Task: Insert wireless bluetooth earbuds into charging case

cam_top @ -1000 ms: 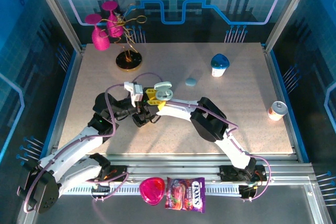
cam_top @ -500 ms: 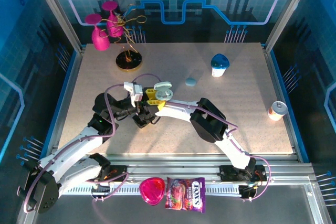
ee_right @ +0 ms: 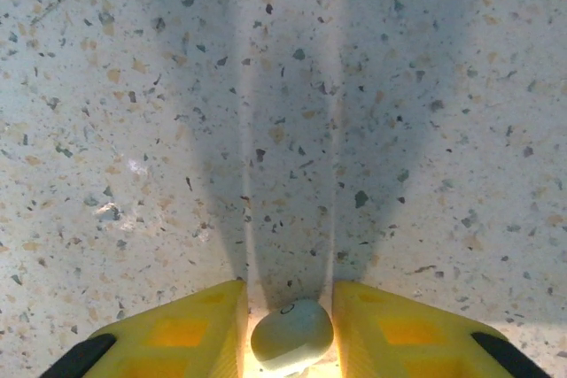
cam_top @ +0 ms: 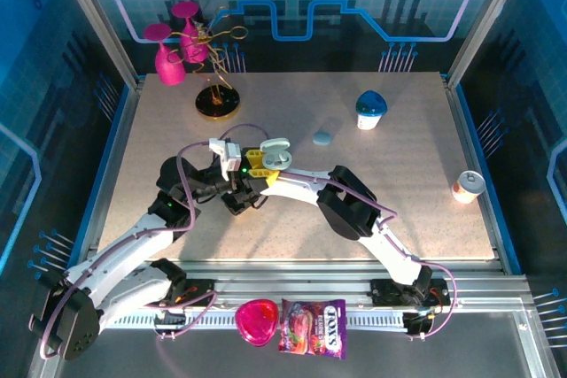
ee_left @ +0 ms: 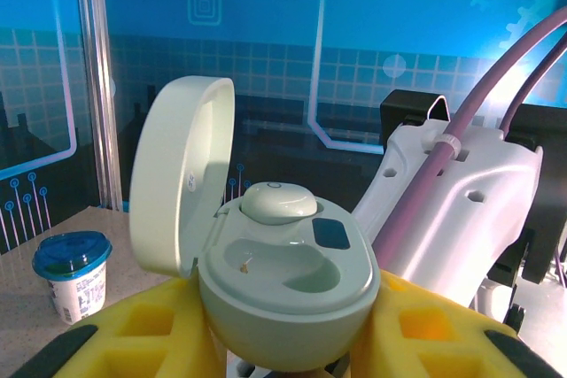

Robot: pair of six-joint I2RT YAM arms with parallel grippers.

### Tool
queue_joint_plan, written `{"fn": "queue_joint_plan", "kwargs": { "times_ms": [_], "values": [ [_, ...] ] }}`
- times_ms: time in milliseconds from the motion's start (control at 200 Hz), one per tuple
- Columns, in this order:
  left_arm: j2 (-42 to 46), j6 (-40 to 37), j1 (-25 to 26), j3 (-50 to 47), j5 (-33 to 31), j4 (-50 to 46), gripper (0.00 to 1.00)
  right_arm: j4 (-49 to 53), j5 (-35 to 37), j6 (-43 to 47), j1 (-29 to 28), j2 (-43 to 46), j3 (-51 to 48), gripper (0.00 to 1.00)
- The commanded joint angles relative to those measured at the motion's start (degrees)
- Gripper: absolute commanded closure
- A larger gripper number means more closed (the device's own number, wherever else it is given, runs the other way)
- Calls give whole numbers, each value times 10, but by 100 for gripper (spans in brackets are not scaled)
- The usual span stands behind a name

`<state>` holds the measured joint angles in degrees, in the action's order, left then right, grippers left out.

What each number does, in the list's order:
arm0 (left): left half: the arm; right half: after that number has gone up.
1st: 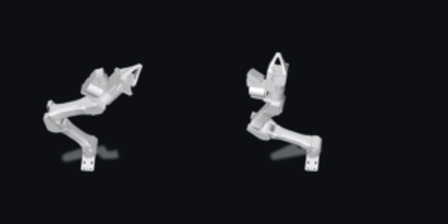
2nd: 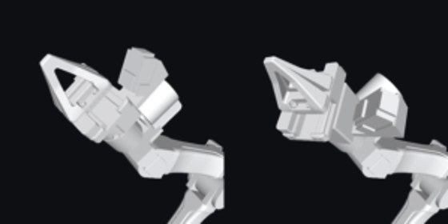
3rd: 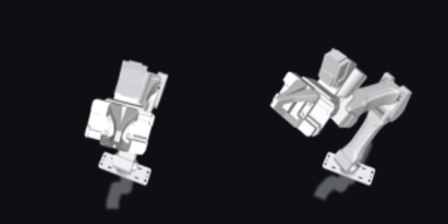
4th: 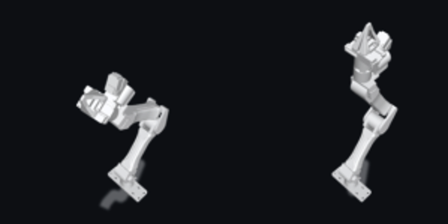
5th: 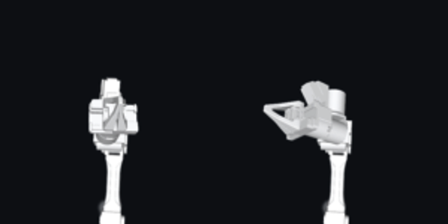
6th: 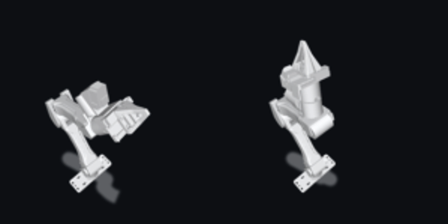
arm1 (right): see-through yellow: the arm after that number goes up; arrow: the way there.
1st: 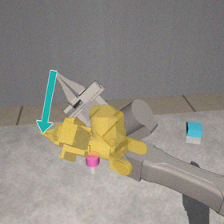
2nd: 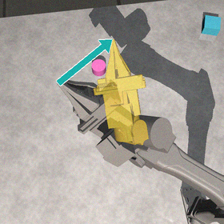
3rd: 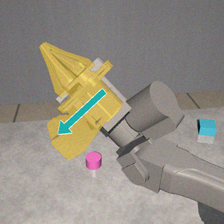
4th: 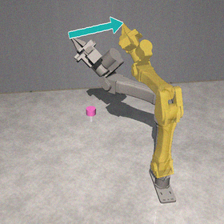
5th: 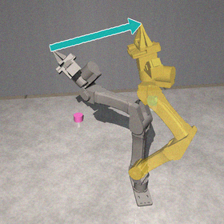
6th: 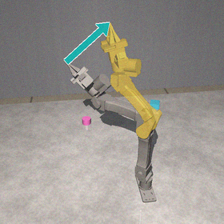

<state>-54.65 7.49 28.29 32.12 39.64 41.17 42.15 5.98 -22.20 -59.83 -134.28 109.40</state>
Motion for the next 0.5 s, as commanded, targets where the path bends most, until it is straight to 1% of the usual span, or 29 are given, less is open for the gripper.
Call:
{"fn": "queue_joint_plan", "kwargs": {
  "times_ms": [0,215,230,350,495],
  "values": [
    [4,-7,2,6,-4,10,72,12,-4,1,-4,-13,2,72],
    [2,-5,2,5,-6,15,72,-10,-15,-3,5,7,-26,74],
    [2,-5,2,5,-6,15,72,-14,-17,-3,6,23,-30,74],
    [3,-1,2,1,-10,21,72,-58,-38,-13,17,66,-79,74],
    [2,7,2,0,-14,31,72,-130,-69,-36,41,133,-169,74]
  ]
}}
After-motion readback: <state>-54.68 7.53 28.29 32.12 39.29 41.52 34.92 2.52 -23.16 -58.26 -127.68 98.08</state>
